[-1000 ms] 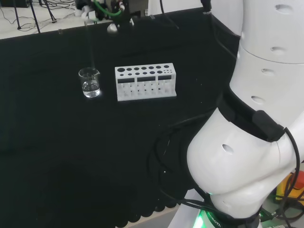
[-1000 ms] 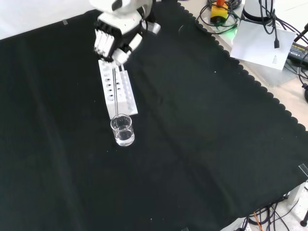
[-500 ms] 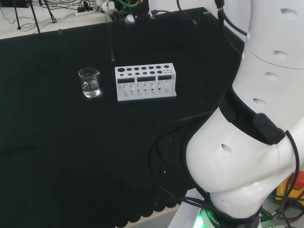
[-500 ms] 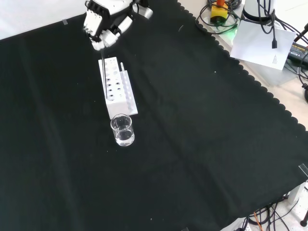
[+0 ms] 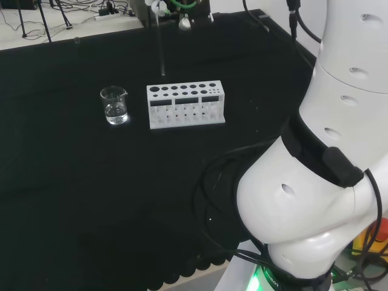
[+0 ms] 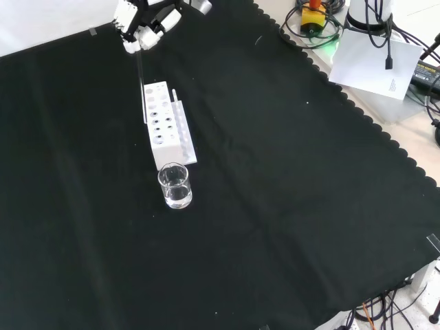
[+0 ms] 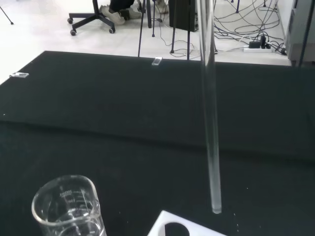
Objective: Put the glass rod back on the white test tube rack.
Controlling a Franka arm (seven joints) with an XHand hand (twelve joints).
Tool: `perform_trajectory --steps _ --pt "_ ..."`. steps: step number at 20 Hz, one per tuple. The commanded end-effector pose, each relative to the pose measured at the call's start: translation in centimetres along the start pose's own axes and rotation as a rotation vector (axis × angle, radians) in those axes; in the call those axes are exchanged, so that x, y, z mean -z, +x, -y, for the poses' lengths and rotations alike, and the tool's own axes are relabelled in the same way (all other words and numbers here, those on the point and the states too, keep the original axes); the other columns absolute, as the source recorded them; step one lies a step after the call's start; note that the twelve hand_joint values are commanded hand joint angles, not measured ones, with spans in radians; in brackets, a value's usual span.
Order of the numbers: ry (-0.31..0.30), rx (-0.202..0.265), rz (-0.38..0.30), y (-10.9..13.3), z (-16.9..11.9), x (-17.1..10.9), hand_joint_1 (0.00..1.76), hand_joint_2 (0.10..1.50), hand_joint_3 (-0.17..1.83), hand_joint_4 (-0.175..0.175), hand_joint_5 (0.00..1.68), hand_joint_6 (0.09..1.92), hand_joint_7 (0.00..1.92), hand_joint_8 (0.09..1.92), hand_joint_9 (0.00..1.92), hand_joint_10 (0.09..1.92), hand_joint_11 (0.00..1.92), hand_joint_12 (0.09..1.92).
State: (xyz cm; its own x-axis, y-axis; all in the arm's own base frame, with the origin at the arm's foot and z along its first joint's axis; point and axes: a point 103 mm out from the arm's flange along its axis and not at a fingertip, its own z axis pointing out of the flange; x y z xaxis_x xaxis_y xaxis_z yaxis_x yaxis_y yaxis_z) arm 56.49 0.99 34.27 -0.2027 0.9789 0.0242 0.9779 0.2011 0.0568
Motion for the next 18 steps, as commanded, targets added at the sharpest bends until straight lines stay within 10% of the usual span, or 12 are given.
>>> perform_trajectory --steps 1,18 --pt "-0.009 -0.007 0.032 -0.6 1.4 0.0 1.36 1.23 0.00 -0.175 0.71 0.94 0.71 1.43 0.81 1.64 1.50 0.98" --pt "-0.002 0.010 0.049 0.6 4.3 -0.8 1.36 1.23 0.00 -0.175 0.71 0.94 0.71 1.43 0.81 1.64 1.50 0.98"
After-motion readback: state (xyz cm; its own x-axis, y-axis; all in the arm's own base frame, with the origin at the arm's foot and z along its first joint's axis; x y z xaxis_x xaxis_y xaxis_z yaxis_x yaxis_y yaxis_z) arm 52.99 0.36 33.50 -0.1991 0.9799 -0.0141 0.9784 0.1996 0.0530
